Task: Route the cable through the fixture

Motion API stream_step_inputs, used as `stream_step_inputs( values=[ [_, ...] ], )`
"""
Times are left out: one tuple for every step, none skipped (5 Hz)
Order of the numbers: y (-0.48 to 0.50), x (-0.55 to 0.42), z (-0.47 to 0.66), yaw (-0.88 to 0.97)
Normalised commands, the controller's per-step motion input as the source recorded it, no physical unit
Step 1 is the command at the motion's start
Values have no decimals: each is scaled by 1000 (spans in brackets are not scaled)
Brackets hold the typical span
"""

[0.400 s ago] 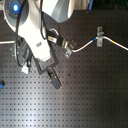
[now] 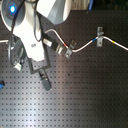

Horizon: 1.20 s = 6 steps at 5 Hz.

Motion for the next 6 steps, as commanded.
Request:
stream_step_inputs(
  values=[
    [217,-118,427,666],
    [-7,-60,378,760],
    [-10,-135,227,806],
    [-39,-160,52,717],
    [-107,-199,4,588],
    [-231,-208,22,454]
  ],
)
